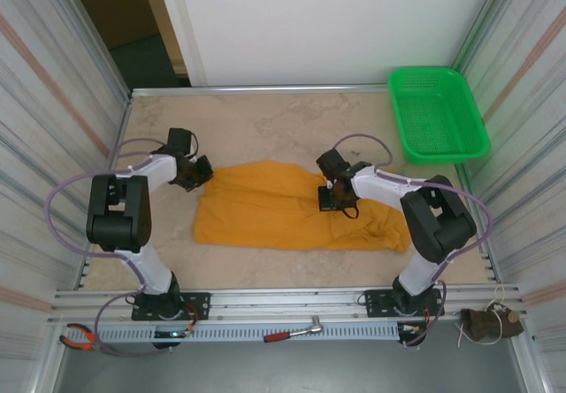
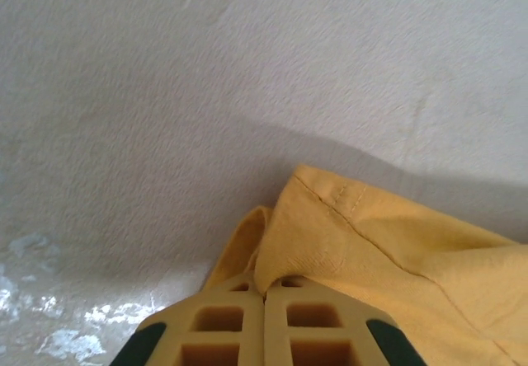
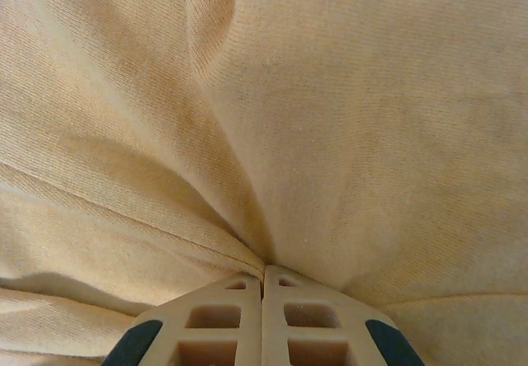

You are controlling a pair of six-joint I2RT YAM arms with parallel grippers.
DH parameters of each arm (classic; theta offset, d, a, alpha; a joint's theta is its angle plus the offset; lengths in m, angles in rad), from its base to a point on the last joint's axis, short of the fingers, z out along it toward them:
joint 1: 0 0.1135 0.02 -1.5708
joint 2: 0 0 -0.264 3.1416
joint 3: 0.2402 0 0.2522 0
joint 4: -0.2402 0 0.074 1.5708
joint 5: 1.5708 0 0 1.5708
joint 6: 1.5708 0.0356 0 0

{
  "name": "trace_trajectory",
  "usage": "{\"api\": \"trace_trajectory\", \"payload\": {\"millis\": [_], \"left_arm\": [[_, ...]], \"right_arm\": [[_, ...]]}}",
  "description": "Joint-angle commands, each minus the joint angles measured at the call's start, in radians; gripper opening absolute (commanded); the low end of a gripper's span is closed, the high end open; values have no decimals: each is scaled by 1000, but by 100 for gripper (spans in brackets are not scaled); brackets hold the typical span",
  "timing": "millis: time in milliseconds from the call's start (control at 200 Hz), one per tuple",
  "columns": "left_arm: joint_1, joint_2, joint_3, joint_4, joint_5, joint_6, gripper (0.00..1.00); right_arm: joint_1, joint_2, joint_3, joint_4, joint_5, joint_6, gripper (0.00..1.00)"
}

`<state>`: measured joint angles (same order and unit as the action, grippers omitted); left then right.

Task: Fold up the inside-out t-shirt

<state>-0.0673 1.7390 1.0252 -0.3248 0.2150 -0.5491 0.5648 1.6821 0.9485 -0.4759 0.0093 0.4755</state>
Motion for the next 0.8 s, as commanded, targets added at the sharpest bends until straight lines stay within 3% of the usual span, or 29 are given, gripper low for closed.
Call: {"api": "trace_trajectory", "payload": {"millis": [0,55,110,225,286,396,521,596,792], "left_arm": [[17,-15,35,-2,-26,29,0],[26,-23,33,-3,-20,33,0],[34,-31,31,-7,-12,41,1],[50,-90,17,-9,-4,41,51],[49,-136,10,-14,-4,40,63],[11,-223,-7,4,12,-1,70],[-118,-254,-11,45,5,-63,75],[-198,-225,-10,94,4,-111,75],[-322,-78,-15,218,22,-204,76]], "right_arm": [[-7,-32,-54,2,-9,37,17],[-6,-30,-66,12,-23,44,32],[-9,-34,-63,14,-43,45,39],[-24,-97,-32,-4,-94,41,42],[-44,-150,-7,-30,-108,40,44],[-126,-251,24,-79,-128,38,51],[-277,-342,23,-118,-167,23,64],[-373,-377,11,-141,-179,10,70],[-631,-442,-61,-150,-318,9,72]]}}
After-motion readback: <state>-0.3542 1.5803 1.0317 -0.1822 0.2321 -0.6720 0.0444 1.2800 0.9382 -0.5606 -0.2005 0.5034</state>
